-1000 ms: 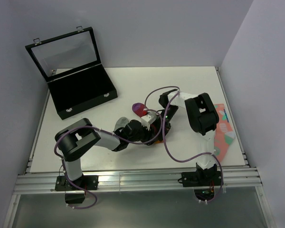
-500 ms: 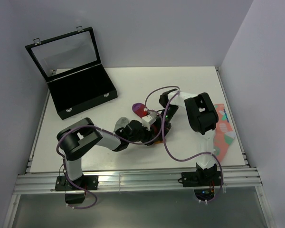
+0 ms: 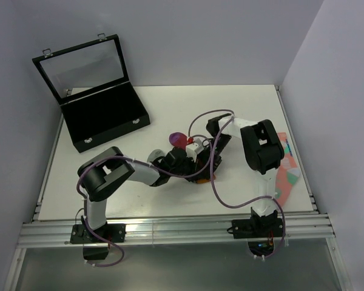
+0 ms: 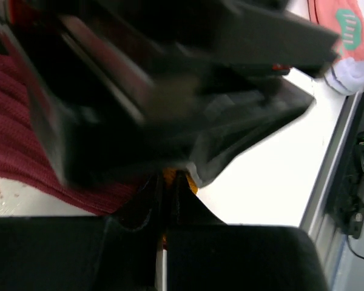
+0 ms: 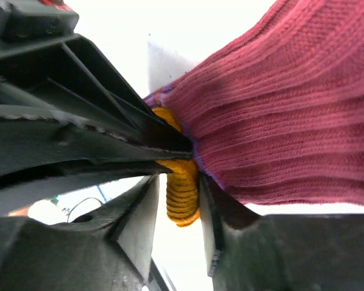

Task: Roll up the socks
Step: Roll the sock at the center of the board.

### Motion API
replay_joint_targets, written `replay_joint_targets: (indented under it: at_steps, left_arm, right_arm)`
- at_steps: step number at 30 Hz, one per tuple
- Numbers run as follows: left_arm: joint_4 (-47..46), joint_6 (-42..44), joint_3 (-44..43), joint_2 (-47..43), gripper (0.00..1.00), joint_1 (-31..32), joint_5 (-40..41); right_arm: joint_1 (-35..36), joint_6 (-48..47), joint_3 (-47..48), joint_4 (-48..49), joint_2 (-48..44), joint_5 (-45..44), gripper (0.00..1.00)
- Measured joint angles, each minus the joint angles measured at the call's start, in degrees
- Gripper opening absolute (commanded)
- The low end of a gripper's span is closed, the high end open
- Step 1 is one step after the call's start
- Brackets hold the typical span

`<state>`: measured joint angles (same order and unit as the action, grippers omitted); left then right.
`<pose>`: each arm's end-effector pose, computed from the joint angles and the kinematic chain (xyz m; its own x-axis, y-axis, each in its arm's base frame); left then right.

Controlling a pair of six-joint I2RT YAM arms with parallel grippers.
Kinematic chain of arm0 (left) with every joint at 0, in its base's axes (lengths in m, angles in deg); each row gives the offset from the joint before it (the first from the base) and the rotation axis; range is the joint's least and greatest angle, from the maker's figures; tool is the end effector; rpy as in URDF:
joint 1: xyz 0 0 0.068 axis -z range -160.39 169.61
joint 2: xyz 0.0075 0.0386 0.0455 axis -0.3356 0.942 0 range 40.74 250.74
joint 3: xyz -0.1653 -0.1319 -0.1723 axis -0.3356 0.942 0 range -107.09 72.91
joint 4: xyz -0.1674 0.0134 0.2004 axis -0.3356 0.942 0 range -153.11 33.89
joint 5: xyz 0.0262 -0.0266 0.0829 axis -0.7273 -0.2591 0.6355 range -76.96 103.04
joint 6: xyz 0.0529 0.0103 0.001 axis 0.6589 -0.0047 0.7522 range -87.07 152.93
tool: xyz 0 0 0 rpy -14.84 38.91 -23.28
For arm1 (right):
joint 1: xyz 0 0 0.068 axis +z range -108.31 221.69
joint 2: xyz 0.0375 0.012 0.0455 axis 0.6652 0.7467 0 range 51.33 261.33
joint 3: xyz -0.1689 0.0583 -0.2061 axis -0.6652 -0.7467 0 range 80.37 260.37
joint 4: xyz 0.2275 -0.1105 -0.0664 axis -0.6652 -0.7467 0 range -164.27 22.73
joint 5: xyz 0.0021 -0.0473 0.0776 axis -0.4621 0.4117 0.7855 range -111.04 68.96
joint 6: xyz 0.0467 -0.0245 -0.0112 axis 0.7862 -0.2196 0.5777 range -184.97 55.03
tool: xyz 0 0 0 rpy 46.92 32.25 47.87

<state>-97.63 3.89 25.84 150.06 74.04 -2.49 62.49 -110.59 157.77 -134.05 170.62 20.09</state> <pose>0.2076 -0.3067 0.1233 -0.6840 0.1524 -0.7134 0.6743 0.5052 -0.5385 0.3090 0.1424 0.1293 -0.5690 -0.7919 -0.2216 -0.6825 0.3045 0.6645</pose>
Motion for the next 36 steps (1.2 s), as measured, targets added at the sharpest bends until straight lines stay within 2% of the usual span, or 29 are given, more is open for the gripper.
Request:
replay_joint_targets:
  at_steps: [8, 15, 19, 26, 31, 36]
  left_arm:
    - [5.88, -4.04, -3.15, 0.81, 0.00, -1.99, -4.66]
    - [10.29, -8.15, -4.37, 1.38, 0.00, -5.33, -11.72]
    - [13.75, -9.29, -6.73, 2.86, 0.01, -7.10, -16.33]
    - [27.32, -9.62, -15.80, 6.71, 0.00, -8.50, -21.57]
    - [34.51, -10.16, -19.89, 9.03, 0.00, -9.55, -25.75]
    - [39.82, -11.15, -22.01, 10.97, 0.00, -10.43, -30.47]
  right_arm:
    - [-0.90, 4.68, -3.91, 8.81, -7.45, -1.92, 0.48]
    - [-4.42, 6.82, -8.74, 17.38, -16.57, -4.11, 0.49]
    - [-5.70, 6.19, -13.92, 21.75, -24.15, -4.85, 0.48]
    - [-5.66, 0.70, -22.73, 25.38, -33.31, -5.07, 0.48]
    - [-2.84, -3.19, -27.45, 27.82, -37.94, -6.45, 0.49]
    - [5.51, -4.94, -35.36, 33.42, -46.16, -9.77, 0.50]
